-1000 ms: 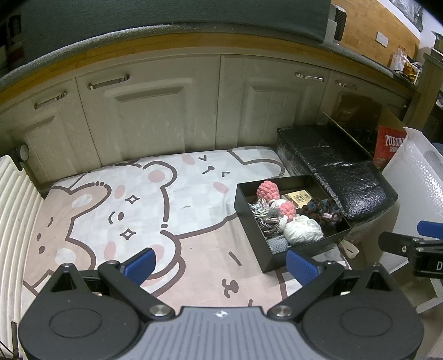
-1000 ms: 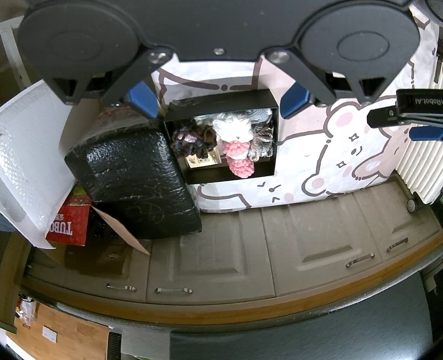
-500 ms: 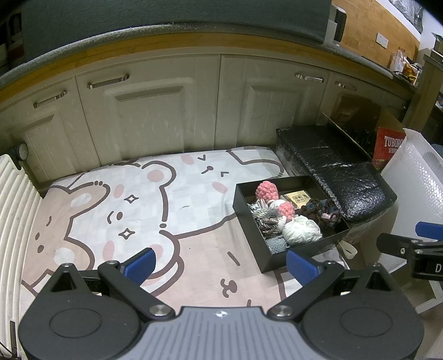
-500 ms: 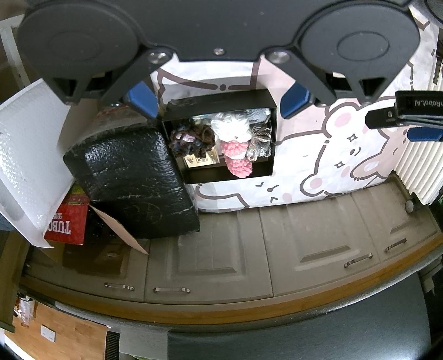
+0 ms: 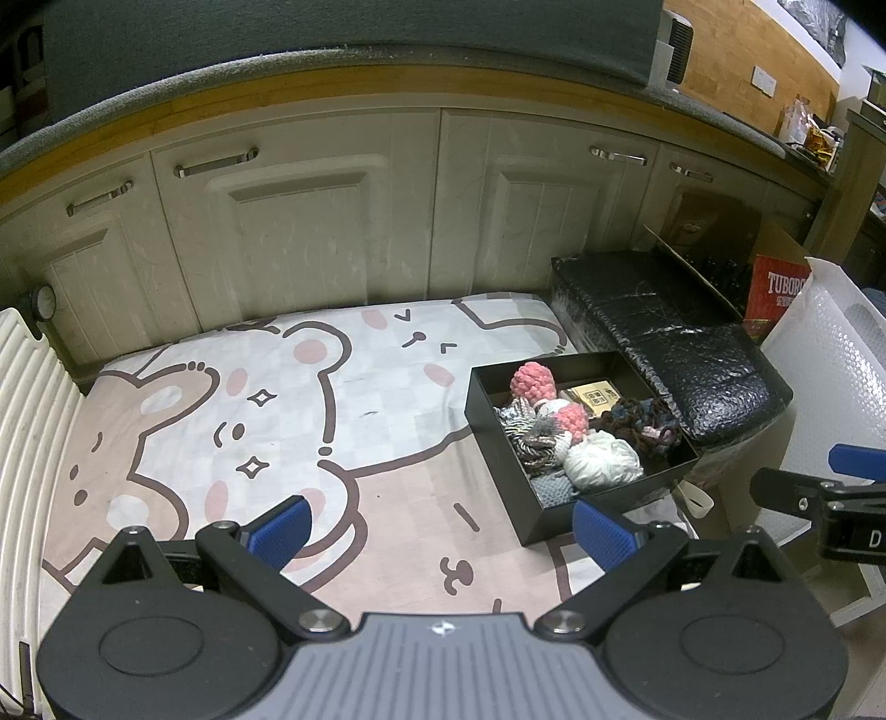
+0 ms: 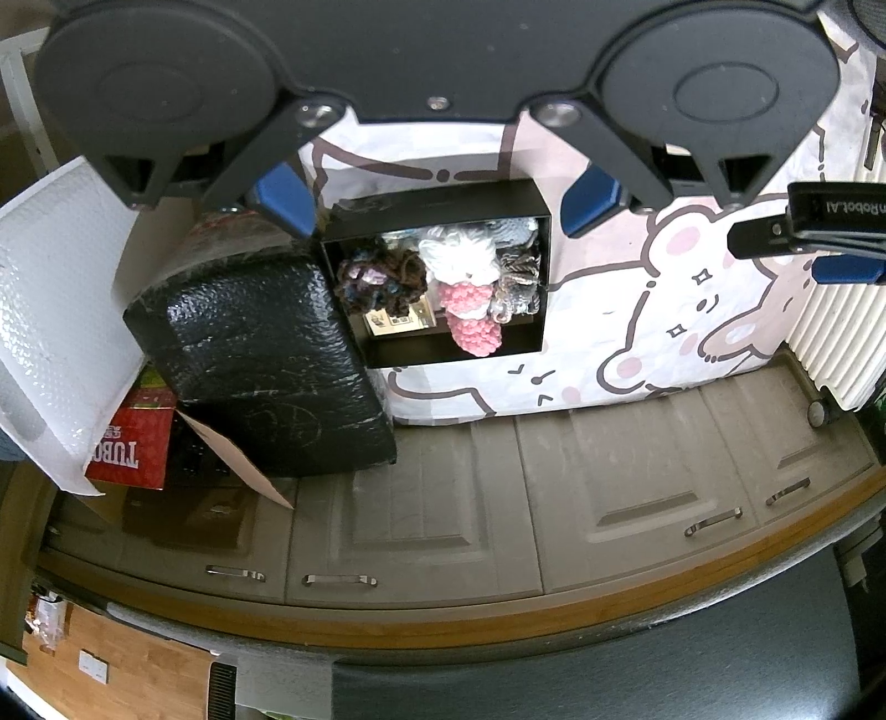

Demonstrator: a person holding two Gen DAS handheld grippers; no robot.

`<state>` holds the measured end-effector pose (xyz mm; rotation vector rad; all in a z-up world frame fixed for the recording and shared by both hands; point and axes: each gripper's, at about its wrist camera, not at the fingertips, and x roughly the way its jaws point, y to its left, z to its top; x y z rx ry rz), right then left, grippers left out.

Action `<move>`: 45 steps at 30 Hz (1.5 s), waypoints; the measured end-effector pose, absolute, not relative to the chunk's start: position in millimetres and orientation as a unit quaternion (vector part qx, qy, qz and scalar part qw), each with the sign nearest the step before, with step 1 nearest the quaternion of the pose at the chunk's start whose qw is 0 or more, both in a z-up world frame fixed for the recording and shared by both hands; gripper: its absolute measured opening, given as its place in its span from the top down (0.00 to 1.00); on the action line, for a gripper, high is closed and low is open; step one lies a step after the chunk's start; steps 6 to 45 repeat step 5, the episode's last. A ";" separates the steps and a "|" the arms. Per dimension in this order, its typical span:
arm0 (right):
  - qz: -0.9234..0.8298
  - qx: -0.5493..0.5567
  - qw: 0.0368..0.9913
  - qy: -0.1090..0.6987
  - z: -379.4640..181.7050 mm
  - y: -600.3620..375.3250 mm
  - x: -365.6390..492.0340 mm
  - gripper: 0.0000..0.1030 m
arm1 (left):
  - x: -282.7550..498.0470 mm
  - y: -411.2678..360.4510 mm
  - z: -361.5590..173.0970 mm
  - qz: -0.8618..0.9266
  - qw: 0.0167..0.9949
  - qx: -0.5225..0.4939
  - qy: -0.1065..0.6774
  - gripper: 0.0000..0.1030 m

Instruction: Organize objects

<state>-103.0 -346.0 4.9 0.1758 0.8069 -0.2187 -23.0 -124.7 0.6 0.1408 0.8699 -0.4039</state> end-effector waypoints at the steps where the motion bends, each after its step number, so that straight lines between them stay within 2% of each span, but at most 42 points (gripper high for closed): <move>1: -0.106 0.085 0.910 0.392 4.8 -345.7 -103.0 0.06 | -23.0 -124.7 0.6 -0.194 0.885 0.068 0.418 0.03; 45: -0.105 0.085 0.910 0.392 4.6 -345.2 -102.8 0.06 | -23.5 -126.1 0.7 -0.193 0.885 0.068 0.418 0.03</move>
